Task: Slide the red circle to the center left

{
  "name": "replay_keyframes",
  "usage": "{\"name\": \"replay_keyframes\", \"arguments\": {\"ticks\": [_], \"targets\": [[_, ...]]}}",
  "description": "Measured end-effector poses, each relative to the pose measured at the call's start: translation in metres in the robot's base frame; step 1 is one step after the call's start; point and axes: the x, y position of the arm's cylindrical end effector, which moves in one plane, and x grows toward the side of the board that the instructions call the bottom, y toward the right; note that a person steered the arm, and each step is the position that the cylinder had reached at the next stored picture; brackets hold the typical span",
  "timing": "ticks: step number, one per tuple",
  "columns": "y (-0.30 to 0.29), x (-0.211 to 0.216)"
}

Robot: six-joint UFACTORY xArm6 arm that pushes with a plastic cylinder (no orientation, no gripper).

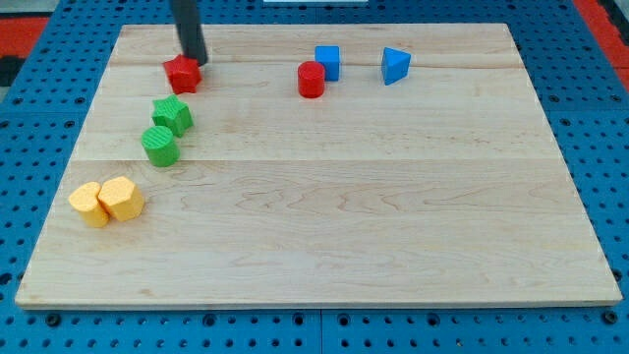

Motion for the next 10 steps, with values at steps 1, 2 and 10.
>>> {"name": "replay_keyframes", "arguments": {"ticks": [1, 2, 10], "targets": [[-0.028, 0.026], [-0.034, 0.06], [0.177, 0.041]]}}
